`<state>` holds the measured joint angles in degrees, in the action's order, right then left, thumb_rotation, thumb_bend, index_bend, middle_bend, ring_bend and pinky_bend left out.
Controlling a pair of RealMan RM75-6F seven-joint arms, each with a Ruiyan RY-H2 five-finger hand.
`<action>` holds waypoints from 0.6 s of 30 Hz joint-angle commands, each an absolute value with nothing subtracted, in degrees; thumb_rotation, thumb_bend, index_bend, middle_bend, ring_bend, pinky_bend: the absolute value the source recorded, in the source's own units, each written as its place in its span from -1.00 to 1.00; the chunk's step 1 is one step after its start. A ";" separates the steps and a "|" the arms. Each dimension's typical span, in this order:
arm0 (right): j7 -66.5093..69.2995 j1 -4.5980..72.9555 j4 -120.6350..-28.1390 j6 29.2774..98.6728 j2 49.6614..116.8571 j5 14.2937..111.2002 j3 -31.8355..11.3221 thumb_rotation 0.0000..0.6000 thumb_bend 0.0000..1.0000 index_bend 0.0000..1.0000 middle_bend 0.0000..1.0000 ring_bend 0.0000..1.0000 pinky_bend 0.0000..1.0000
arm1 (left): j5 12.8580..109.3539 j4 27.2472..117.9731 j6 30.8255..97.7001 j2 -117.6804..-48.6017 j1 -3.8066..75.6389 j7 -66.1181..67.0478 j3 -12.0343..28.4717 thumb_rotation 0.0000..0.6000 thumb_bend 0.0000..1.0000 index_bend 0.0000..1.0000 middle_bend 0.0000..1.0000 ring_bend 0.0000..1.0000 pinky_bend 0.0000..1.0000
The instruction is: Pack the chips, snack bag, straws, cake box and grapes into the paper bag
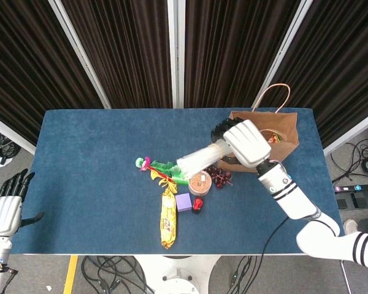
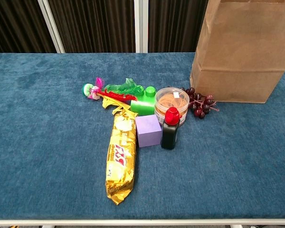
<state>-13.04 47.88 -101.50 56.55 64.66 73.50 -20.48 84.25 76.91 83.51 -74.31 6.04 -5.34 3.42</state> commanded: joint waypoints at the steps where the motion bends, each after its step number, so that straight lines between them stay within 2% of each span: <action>1: -16.52 50.54 -102.92 58.80 66.67 71.35 -23.54 1.00 -0.60 0.44 -0.02 -0.24 -0.02 | 84.50 77.11 83.59 -74.13 6.21 -5.18 3.41 1.00 -0.82 -0.91 -0.98 -1.00 -0.77; 8: -23.70 53.39 -101.04 62.35 66.82 68.58 -27.06 1.00 -0.59 0.44 -0.02 -0.24 -0.02 | 84.53 77.36 83.85 -73.88 6.19 -5.55 3.45 1.00 -0.82 -0.91 -0.98 -1.00 -0.77; 13: -29.37 53.47 -95.73 62.18 64.29 68.84 -25.50 1.00 -0.59 0.44 -0.01 -0.24 -0.01 | 84.52 77.20 83.84 -73.98 6.18 -5.89 3.39 1.00 -0.82 -0.91 -0.98 -1.00 -0.77; 18: -32.74 52.39 -89.28 61.25 61.54 70.99 -22.17 1.00 -0.59 0.44 -0.01 -0.24 -0.01 | 84.34 77.20 83.41 -74.10 6.46 -5.93 3.48 1.00 -0.82 -0.91 -0.98 -1.00 -0.77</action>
<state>-31.08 52.86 -91.55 61.66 62.93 69.83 -23.76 84.35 77.20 83.41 -74.10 6.45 -5.93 3.47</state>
